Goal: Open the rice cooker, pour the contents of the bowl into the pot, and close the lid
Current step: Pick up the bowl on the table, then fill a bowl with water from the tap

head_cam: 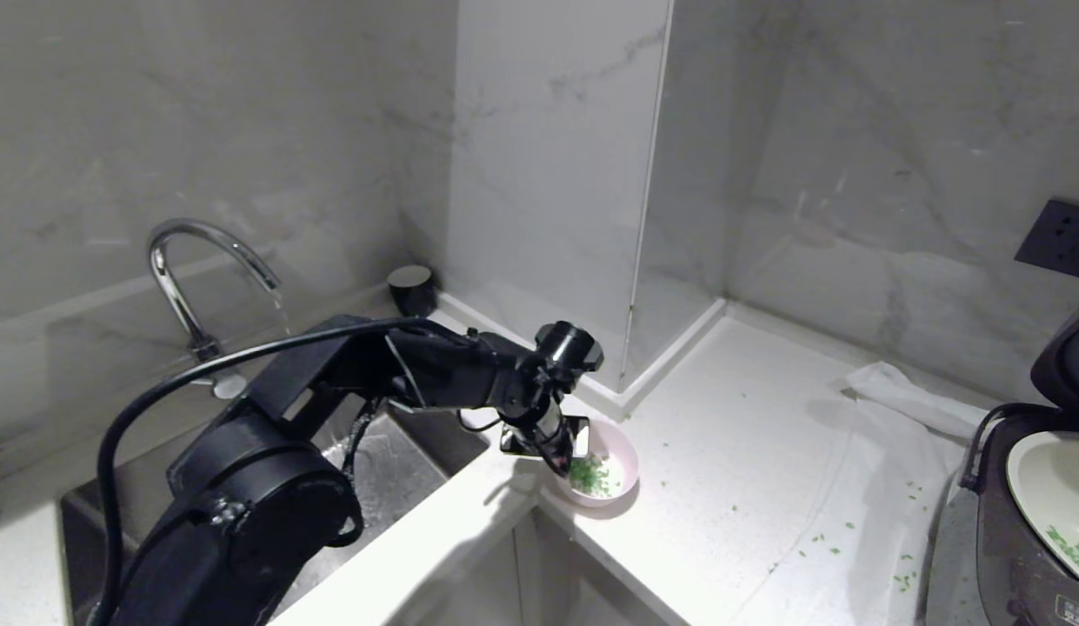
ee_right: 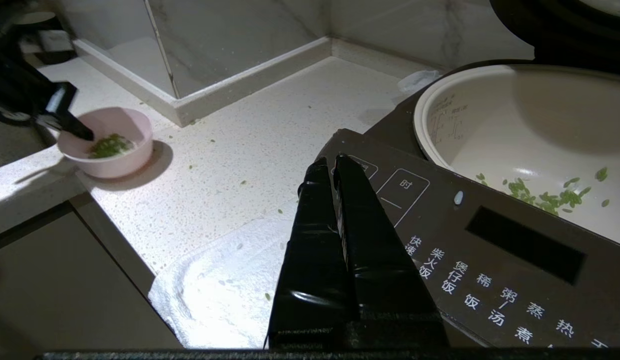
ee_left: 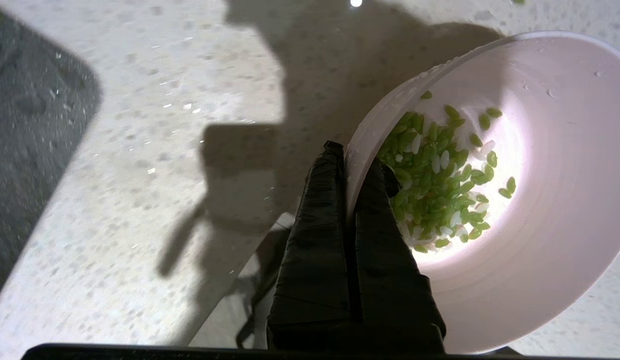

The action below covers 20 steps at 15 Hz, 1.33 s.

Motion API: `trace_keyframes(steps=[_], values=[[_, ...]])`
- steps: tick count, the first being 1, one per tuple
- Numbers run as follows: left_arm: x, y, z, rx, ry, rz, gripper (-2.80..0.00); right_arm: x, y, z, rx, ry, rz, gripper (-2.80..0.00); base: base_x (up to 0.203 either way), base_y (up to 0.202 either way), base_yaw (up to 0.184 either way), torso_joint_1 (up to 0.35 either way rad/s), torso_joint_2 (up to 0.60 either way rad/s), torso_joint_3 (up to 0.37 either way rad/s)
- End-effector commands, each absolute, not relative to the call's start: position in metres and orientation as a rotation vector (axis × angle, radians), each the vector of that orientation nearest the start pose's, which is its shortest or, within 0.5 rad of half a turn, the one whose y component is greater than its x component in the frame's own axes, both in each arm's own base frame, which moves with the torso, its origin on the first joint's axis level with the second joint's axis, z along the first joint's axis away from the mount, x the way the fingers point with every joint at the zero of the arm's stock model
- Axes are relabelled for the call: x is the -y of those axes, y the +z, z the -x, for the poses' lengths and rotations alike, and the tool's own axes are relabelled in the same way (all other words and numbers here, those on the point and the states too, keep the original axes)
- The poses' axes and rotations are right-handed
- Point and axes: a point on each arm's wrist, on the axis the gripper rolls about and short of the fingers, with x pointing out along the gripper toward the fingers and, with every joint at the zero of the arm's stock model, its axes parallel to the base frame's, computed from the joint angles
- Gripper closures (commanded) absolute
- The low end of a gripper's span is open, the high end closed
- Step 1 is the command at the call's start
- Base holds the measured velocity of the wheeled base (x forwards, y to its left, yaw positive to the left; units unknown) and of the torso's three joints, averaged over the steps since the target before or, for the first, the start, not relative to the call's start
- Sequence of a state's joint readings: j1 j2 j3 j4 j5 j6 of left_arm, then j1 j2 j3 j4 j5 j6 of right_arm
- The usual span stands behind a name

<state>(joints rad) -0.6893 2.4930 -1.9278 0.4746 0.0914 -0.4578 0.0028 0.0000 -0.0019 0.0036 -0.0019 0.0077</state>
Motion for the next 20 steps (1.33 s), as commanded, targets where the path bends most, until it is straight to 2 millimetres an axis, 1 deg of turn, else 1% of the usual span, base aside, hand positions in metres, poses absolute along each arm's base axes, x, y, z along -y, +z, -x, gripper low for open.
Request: trace_keyframes(steps=[1,3,6,8,12,14,20], values=[[0.281,0.087,-0.373,-1.085,-0.270,0.064,0.00,0.000,0.076,0.023,-0.002,0.001,-0.008,0.00,0.000,0.000,0.000,0.000,0.00,0.000],[0.265,0.092,-0.375,-1.099,-0.239,0.078,0.00,0.000,0.076,0.023,-0.002,0.002,-0.008,0.00,0.000,0.000,0.000,0.000,0.00,0.000],[0.240,0.094,-0.372,-1.132,-0.189,0.086,0.00,0.000,0.076,0.023,-0.002,0.002,-0.008,0.00,0.000,0.000,0.000,0.000,0.00,0.000],[0.213,0.095,-0.377,-1.149,-0.125,0.111,0.00,0.000,0.076,0.023,-0.002,0.002,-0.008,0.00,0.000,0.000,0.000,0.000,0.00,0.000],[0.158,0.105,-0.383,-1.156,0.011,0.209,0.00,0.000,0.076,0.023,-0.002,0.002,-0.008,0.00,0.000,0.000,0.000,0.000,0.00,0.000],[0.126,0.101,-0.385,-1.156,0.082,0.252,0.00,0.000,0.076,0.023,-0.002,0.000,-0.008,0.00,0.000,0.000,0.000,0.000,0.00,0.000],[0.040,0.086,-0.400,-1.082,0.250,0.370,0.00,0.000,0.076,0.023,-0.002,0.000,-0.008,0.00,0.000,0.000,0.000,0.000,0.00,0.000]])
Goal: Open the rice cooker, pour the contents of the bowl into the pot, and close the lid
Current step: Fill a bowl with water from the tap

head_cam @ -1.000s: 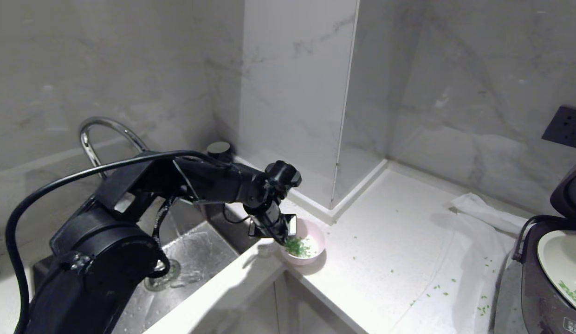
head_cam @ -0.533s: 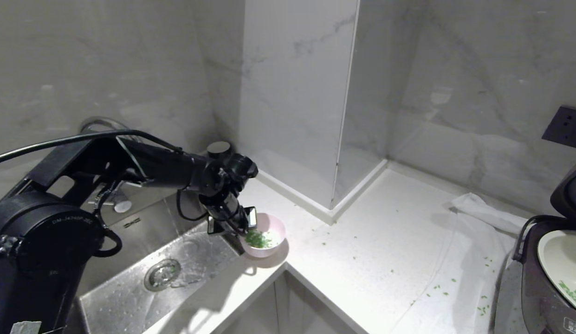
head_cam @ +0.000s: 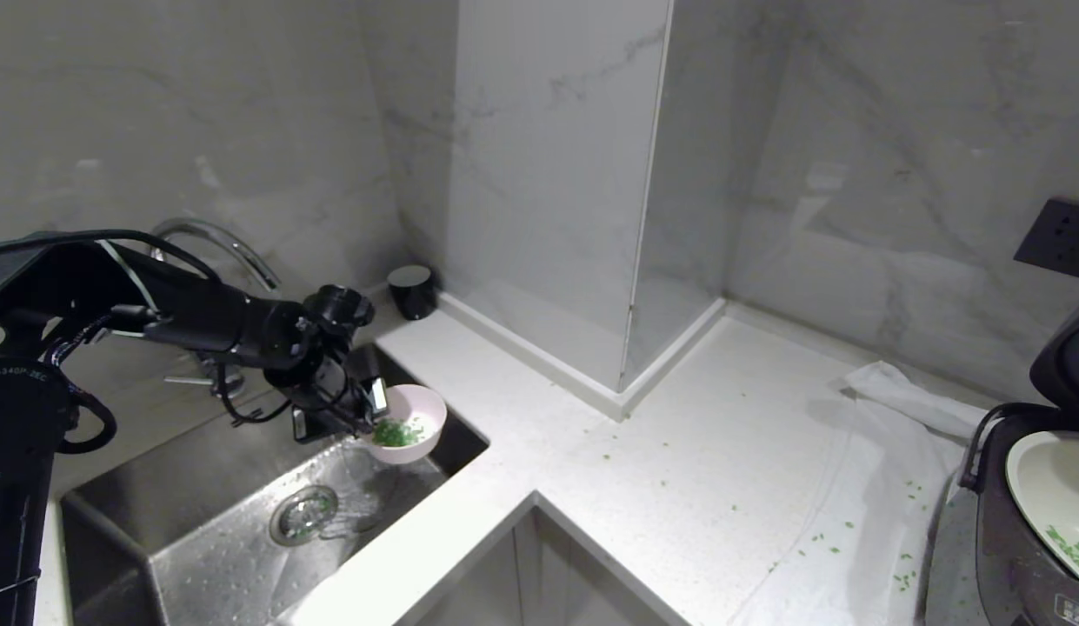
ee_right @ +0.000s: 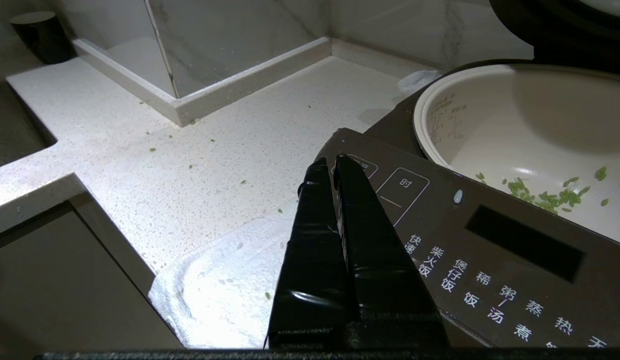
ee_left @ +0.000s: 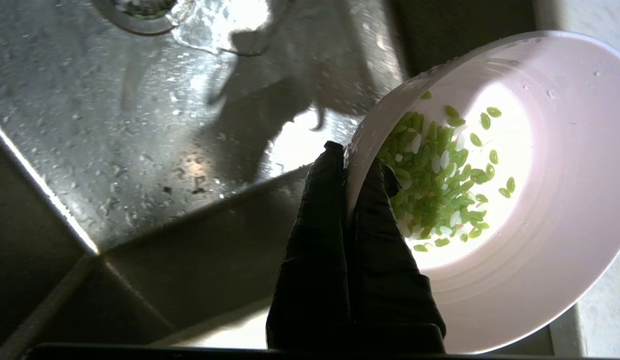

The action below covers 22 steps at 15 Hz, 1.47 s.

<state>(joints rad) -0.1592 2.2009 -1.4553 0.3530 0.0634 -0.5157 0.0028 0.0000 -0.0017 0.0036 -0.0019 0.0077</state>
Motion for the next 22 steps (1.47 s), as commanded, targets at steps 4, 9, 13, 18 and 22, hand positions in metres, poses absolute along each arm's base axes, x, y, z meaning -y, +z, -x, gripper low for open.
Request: trace_keyframes(steps=[4,9,13,18,22], values=[[-0.009,0.086,-0.408,-1.022,0.334,0.423,0.00,0.000,0.075,0.023,-0.003,0.000,-0.008,0.00,0.000,0.000,0.000,0.000,0.00,0.000],[-0.057,0.071,-0.417,-1.005,0.424,0.462,0.00,0.000,0.075,0.023,-0.002,0.002,-0.008,0.00,0.000,0.000,0.000,0.000,0.00,0.000],[-0.077,0.068,-0.431,-0.966,0.447,0.492,0.00,0.000,0.076,0.023,-0.002,0.002,-0.008,0.00,0.000,0.000,0.000,0.000,0.00,0.000],[-0.081,0.061,-0.446,-0.943,0.443,0.500,0.00,0.000,0.076,0.023,-0.002,0.002,-0.008,0.00,0.000,0.000,0.000,0.000,0.00,0.000],[-0.083,0.061,-0.457,-0.909,0.438,0.505,0.00,0.000,0.076,0.023,-0.002,0.002,-0.008,0.00,0.000,0.000,0.000,0.000,0.00,0.000]])
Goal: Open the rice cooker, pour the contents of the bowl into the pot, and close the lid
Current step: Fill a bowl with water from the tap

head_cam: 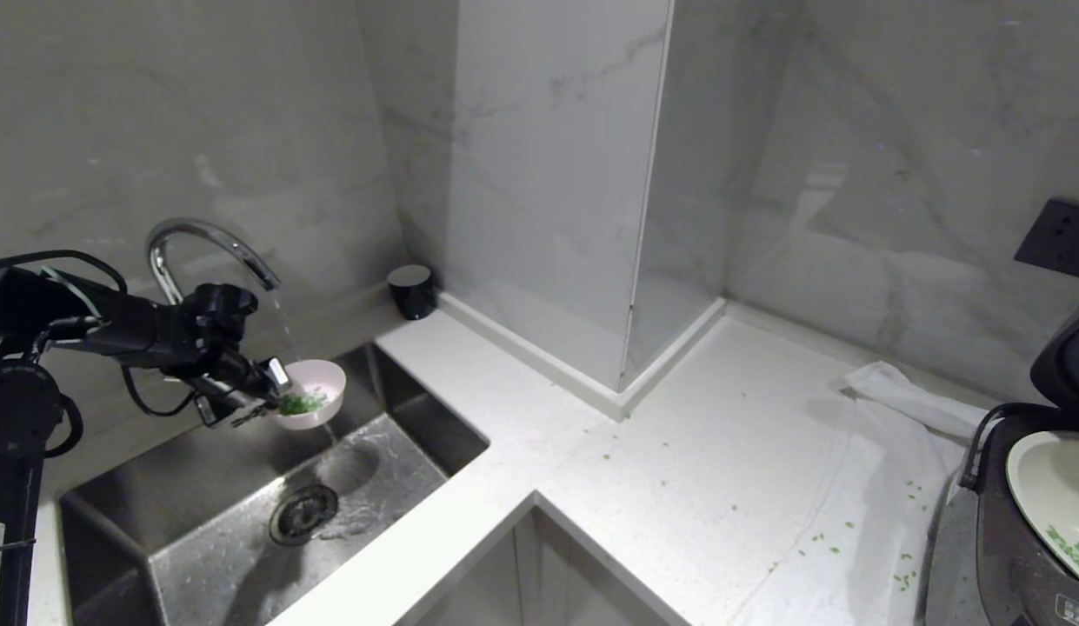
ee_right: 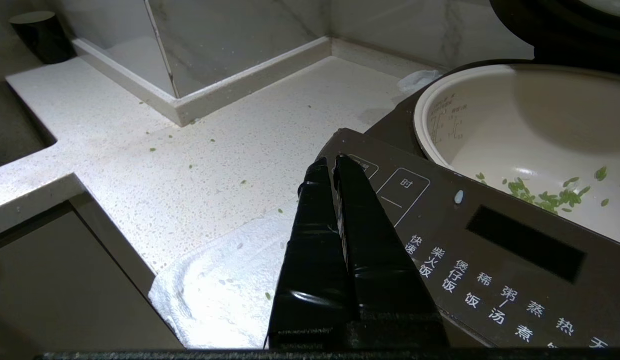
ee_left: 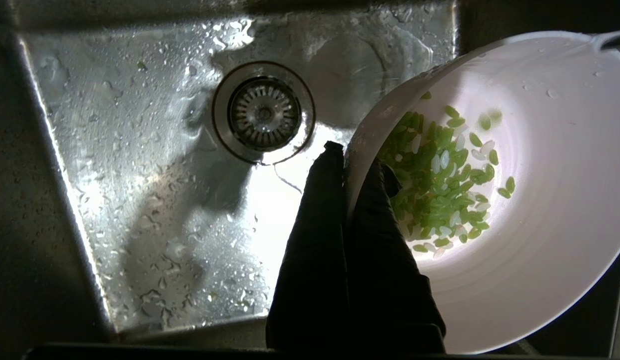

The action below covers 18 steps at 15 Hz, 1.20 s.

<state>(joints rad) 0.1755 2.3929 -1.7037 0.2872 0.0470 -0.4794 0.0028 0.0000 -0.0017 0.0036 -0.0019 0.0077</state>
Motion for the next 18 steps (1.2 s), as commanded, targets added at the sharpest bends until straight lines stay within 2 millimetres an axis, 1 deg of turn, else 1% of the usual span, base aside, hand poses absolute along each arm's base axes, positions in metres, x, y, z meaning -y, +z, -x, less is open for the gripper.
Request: trace_keyframes(steps=[1,6,12,18], values=[[-0.0830,0.0622,-0.4598,-0.901,0.437,0.505,0.00,0.0001,0.0756,0.0229,-0.002,0.002,-0.008,0.00,0.000,0.000,0.000,0.000,0.00,0.000],[-0.0839,0.0674,-0.4684,-0.864,0.436,0.517,0.00,0.0001,0.0756,0.0229,-0.002,0.002,-0.008,0.00,0.000,0.000,0.000,0.000,0.00,0.000],[-0.0850,0.0643,-0.4669,-0.873,0.450,0.538,0.00,0.0001,0.0756,0.0229,-0.002,0.001,-0.008,0.00,0.000,0.000,0.000,0.000,0.00,0.000],[-0.0827,0.0641,-0.4618,-0.935,0.445,0.577,0.00,0.0001,0.0756,0.0229,-0.002,0.000,-0.008,0.00,0.000,0.000,0.000,0.000,0.00,0.000]])
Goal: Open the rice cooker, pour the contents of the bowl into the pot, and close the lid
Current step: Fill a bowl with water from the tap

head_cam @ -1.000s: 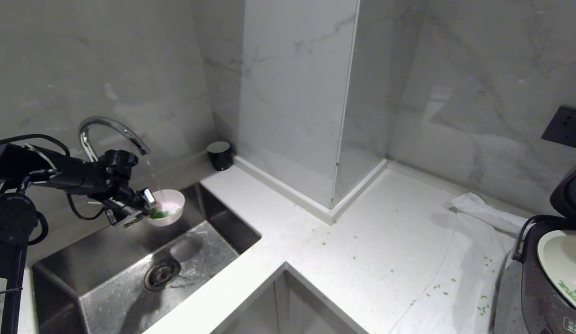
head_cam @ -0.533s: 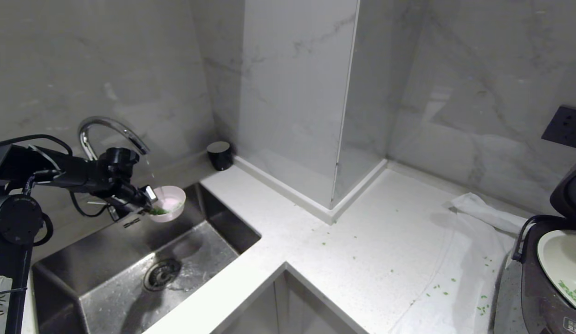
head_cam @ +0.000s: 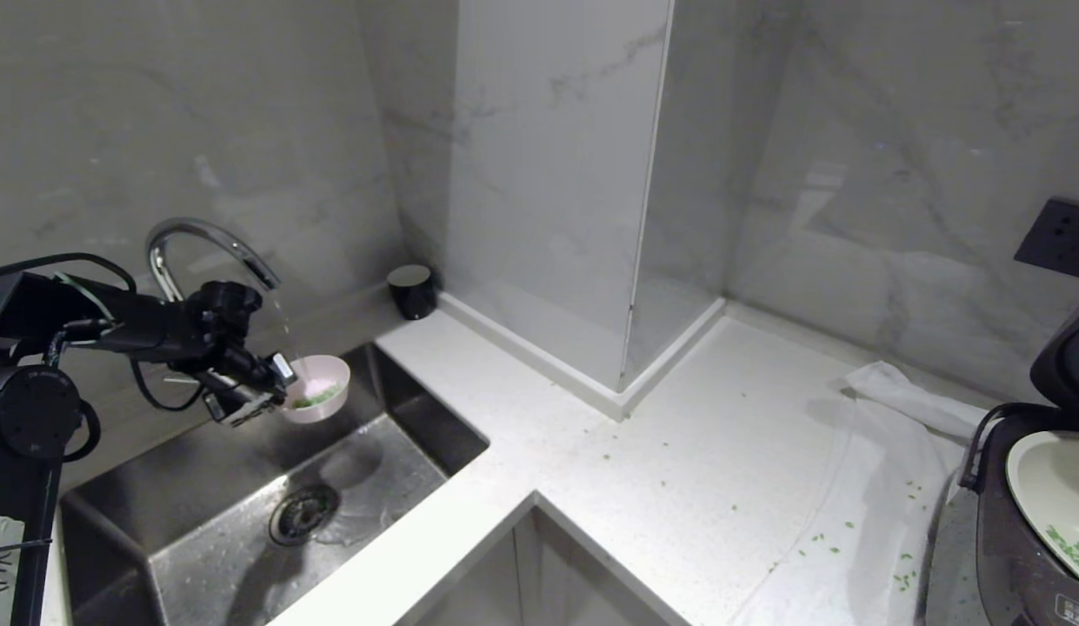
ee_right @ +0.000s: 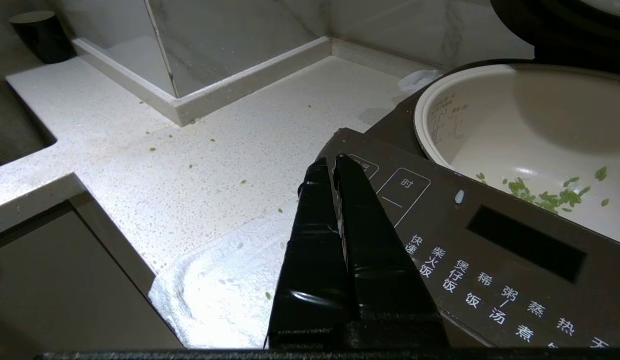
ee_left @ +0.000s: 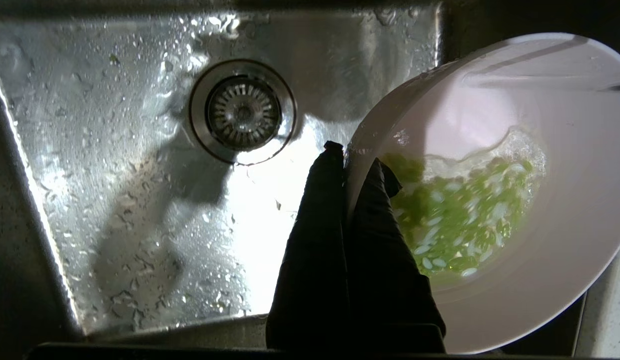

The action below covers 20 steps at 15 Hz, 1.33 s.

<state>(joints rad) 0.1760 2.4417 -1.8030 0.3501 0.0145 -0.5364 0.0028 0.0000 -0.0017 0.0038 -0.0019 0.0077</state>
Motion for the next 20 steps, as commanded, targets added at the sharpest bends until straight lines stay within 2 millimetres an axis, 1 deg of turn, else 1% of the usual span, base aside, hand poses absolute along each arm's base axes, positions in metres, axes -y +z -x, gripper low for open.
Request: trace_keyframes(steps=[1,6,20], values=[[-0.0825,0.0654,-0.4611,-0.942,0.450,0.587,0.00,0.0001,0.0756,0.0229,-0.002,0.000,-0.008,0.00,0.000,0.000,0.000,0.000,0.00,0.000],[-0.0852,0.0680,-0.4640,-0.929,0.450,0.591,0.00,0.0001,0.0754,0.0229,-0.003,0.002,-0.008,0.00,0.000,0.000,0.000,0.000,0.00,0.000],[-0.0823,0.0676,-0.4643,-0.932,0.448,0.593,0.00,0.0001,0.0755,0.0229,-0.003,0.001,-0.008,0.00,0.000,0.000,0.000,0.000,0.00,0.000]])
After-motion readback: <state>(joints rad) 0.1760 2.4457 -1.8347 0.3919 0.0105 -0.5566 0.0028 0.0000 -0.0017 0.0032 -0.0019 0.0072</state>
